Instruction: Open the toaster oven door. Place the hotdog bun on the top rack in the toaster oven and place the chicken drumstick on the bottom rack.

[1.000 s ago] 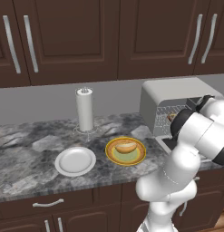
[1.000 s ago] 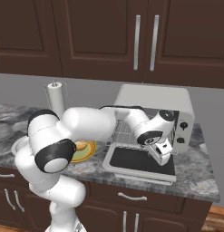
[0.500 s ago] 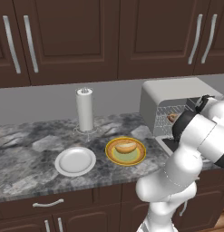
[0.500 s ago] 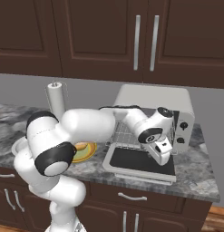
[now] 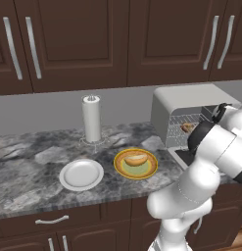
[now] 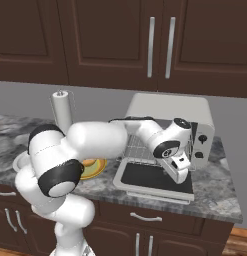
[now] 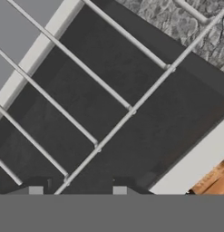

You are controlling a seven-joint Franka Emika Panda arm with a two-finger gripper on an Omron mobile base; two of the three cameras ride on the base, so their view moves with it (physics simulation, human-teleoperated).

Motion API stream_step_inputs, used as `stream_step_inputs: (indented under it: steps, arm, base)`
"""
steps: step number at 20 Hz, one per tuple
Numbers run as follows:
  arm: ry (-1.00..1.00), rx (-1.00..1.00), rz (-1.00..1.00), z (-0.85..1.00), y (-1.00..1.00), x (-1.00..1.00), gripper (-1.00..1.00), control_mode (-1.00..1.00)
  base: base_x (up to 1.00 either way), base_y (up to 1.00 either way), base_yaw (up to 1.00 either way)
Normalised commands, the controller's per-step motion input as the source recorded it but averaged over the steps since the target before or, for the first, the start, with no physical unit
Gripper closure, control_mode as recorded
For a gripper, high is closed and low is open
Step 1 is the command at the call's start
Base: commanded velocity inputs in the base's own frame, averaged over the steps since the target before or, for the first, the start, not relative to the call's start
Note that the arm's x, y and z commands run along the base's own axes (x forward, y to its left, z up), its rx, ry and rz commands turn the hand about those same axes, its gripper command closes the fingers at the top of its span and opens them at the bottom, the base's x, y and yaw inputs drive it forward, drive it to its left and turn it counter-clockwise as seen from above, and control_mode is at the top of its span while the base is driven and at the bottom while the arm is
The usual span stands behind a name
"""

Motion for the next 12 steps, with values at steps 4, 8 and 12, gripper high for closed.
stream_step_inputs:
  steps: [4,8,12]
  arm:
    - [-0.01,0.02,0.00,0.15,0.09,-0.26,1.00,-1.00]
    - [-0.08,0.00,0.00,0.34,0.21,-0.44,1.00,-1.00]
    - [-0.08,-0.09,0.04,0.38,0.41,-0.34,1.00,-1.00]
  base:
    - [0.00,0.00,0.00]
    - [0.00,0.00,0.00]
    - [0.00,0.00,0.00]
